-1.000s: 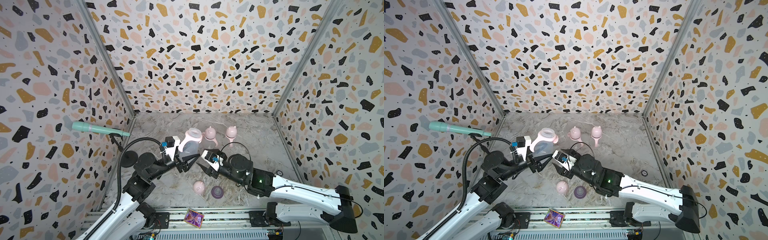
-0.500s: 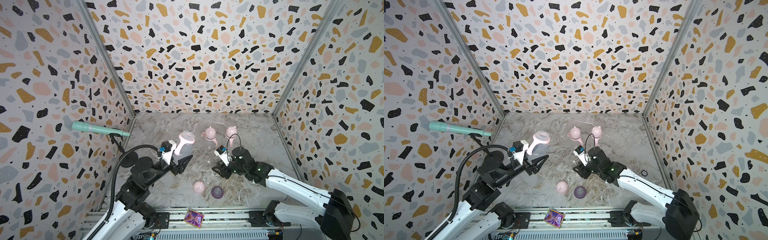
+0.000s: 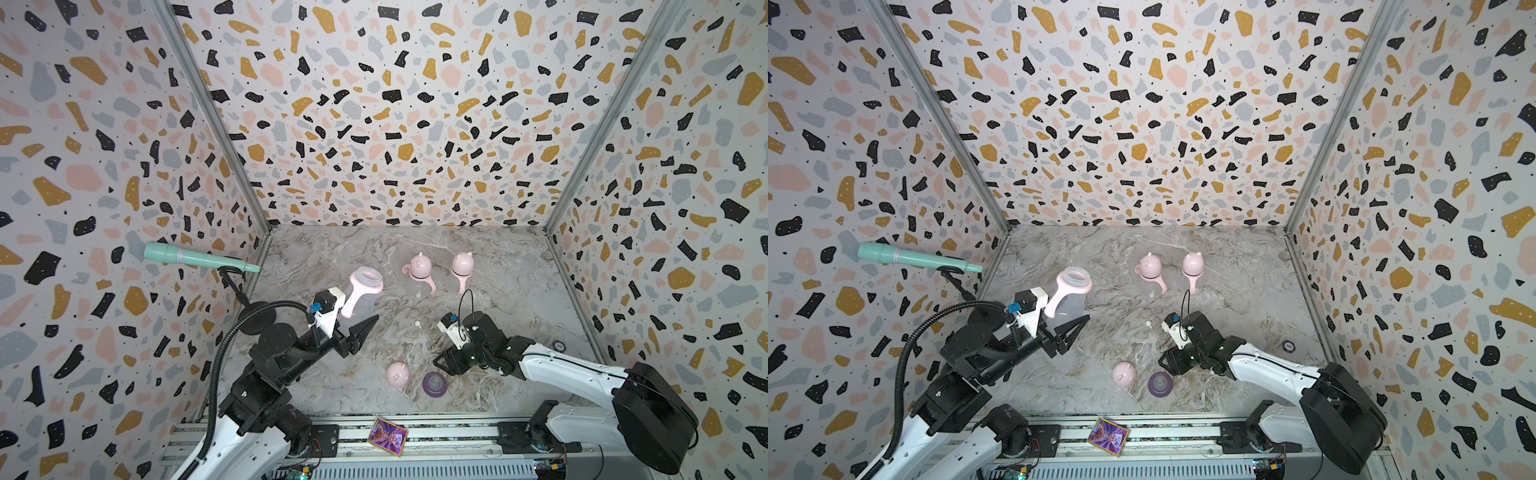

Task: Assemble the baby bottles
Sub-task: Pick up the straw from the center of the board.

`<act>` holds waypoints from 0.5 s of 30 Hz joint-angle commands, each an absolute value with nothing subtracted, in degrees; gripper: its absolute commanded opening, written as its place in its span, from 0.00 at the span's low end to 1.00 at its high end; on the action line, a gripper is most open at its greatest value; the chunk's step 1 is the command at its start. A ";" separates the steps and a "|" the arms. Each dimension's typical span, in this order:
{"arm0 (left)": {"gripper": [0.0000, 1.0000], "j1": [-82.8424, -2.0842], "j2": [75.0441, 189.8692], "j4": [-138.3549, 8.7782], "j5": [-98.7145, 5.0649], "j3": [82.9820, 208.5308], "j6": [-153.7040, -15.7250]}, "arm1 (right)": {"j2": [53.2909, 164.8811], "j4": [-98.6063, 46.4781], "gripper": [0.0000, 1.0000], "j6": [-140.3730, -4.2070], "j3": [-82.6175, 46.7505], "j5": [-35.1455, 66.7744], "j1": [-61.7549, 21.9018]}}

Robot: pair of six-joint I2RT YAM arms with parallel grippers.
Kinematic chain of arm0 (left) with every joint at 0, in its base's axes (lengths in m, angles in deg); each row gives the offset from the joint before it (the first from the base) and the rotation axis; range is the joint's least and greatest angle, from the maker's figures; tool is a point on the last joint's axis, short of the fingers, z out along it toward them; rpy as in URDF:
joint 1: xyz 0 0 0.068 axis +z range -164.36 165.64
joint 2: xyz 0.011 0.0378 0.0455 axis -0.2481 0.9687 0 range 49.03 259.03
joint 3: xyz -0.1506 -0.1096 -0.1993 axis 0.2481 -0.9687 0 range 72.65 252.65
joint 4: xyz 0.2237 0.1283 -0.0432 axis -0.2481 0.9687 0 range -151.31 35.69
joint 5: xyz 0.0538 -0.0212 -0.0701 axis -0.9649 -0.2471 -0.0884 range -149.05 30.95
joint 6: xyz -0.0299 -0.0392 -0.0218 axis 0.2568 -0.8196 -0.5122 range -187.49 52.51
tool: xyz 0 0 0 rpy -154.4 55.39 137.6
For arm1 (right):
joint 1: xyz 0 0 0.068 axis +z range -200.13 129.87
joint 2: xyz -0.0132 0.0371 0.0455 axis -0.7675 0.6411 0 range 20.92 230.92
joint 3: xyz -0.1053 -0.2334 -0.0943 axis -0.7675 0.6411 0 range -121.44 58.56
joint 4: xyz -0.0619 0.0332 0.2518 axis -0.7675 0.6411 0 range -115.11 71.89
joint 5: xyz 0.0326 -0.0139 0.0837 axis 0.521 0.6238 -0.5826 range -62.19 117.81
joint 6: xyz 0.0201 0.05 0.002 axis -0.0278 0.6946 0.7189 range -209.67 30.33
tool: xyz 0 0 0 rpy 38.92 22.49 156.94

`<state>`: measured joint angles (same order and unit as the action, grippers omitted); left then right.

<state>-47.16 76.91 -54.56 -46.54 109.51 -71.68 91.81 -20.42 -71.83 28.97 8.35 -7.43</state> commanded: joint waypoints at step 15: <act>0.30 -46.88 76.05 -55.68 -47.02 111.41 -71.42 | 100.67 -31.87 0.50 -73.98 29.99 4.53 -6.65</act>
